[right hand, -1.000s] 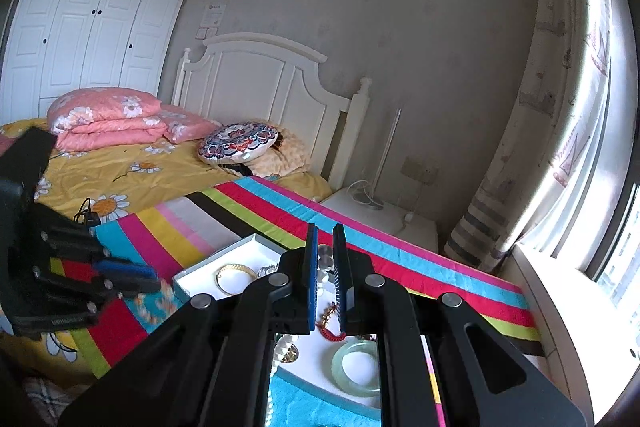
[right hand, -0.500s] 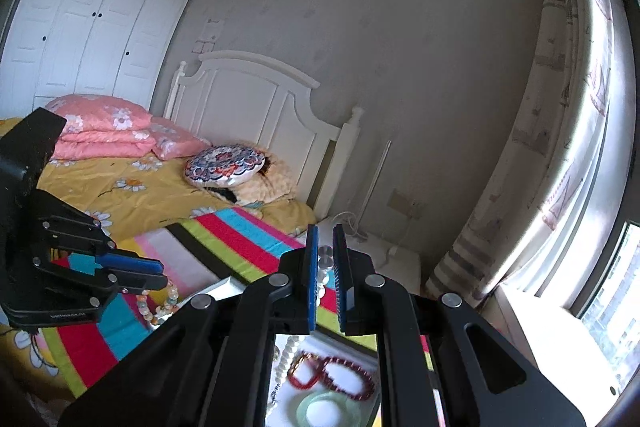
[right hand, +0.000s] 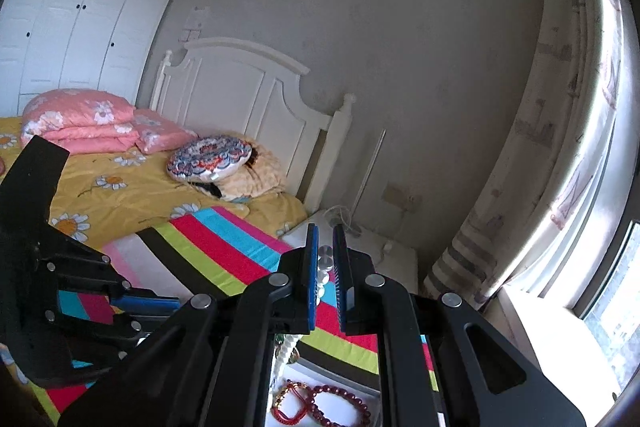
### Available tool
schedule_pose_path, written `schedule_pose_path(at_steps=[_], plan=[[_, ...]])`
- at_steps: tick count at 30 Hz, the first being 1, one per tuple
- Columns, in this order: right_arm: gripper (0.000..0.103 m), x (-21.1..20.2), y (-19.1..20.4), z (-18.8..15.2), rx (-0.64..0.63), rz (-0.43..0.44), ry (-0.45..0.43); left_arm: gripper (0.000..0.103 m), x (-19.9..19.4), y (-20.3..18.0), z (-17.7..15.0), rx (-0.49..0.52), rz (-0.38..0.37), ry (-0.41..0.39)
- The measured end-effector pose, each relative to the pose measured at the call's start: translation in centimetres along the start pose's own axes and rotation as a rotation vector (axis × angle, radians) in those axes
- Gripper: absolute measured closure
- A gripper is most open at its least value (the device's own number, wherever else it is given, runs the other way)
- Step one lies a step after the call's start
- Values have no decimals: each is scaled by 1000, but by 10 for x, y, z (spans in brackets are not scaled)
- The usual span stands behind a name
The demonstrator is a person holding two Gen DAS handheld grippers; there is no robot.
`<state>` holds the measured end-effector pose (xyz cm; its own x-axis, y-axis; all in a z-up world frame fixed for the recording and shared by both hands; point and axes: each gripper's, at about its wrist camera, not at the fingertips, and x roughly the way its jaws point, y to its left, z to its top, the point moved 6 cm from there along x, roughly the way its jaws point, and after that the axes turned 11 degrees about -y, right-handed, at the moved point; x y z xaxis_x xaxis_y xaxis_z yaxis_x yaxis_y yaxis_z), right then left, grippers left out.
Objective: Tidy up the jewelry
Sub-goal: 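Lower the necklace and bead bracelet into the tray and open both tools, then withdraw both tools from the tray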
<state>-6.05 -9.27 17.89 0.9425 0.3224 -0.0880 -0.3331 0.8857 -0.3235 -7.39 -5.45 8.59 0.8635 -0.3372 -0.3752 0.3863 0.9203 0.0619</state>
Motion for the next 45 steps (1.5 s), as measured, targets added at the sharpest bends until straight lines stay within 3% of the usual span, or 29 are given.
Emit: schedule_pose_path(at_steps=[4, 10, 17, 18, 20, 21, 22, 25, 28, 30, 39, 45], plan=[[93, 11, 10, -32, 4, 48, 87, 94, 21, -4, -19, -14, -8, 47], [93, 32, 26, -105, 75, 172, 308, 94, 51, -4, -58, -48, -13, 143], [93, 42, 22, -156, 181, 200, 446, 92, 65, 3, -80, -81, -2, 191], [93, 44, 23, -161, 186, 202, 463, 86, 66, 3, -83, -86, -3, 199], [93, 45, 24, -167, 195, 204, 483, 62, 68, 5, -87, -92, -1, 211], [91, 44, 23, -169, 209, 200, 492, 38, 67, 5, -87, -96, 2, 207], [84, 44, 21, -170, 229, 203, 496, 25, 64, 6, -87, -99, 9, 188], [22, 42, 12, -165, 289, 212, 472, 17, 57, 6, -84, -110, 6, 167], [21, 35, 5, -152, 284, 206, 432, 5, 49, 9, -77, -98, 38, 139], [21, 33, -2, -142, 276, 194, 410, 3, 42, 11, -70, -80, 80, 108], [17, 3, -35, -112, 306, 134, 289, 3, -9, 13, -32, -22, 273, -54], [17, -33, -54, -122, 372, 107, 256, 3, -45, -8, -36, -16, 288, -111]])
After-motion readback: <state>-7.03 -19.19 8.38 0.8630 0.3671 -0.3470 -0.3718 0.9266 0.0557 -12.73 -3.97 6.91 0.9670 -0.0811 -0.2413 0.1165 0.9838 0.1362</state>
